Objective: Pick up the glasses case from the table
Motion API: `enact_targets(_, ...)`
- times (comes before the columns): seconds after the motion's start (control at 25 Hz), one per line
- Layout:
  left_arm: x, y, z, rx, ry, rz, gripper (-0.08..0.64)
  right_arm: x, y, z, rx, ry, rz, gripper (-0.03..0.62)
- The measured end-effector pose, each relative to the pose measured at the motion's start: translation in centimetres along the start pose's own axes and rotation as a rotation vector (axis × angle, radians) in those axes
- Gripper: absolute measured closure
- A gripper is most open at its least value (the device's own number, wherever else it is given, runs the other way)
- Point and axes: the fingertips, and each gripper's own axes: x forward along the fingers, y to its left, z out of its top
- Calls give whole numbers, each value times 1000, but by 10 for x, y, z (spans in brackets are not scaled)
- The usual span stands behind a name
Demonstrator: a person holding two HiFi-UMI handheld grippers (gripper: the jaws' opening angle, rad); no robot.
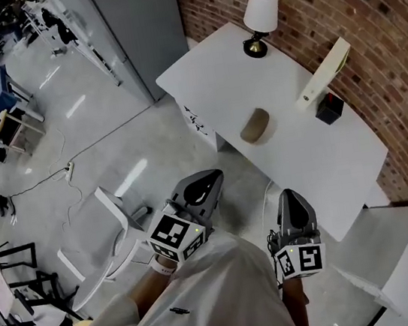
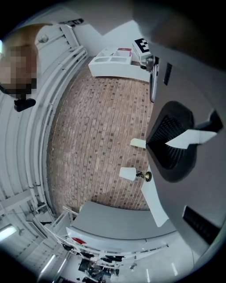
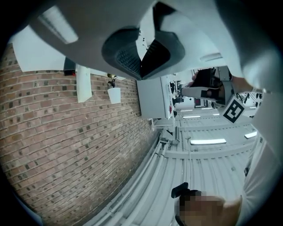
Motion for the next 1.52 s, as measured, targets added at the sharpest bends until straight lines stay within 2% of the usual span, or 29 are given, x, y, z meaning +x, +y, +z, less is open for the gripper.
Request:
enact_targets(0.28, 52, 85, 30, -41, 22, -30, 552, 104, -7, 34, -12, -2, -52, 581)
enact_targets(0.48, 89, 148, 48, -60, 43, -65, 552, 175, -19, 44, -15, 9, -107, 581)
enact_targets(0.76, 137, 200, 56, -82, 87, -123, 554, 247, -32, 45, -28, 57, -162, 581)
enact_targets(1.24, 198, 221, 51, -85, 166, -179, 552, 293, -59, 19, 5, 111, -183, 581)
enact_targets(1.52, 236, 209, 31, -66, 240, -223, 554, 303, -91, 3, -9, 148, -204, 581)
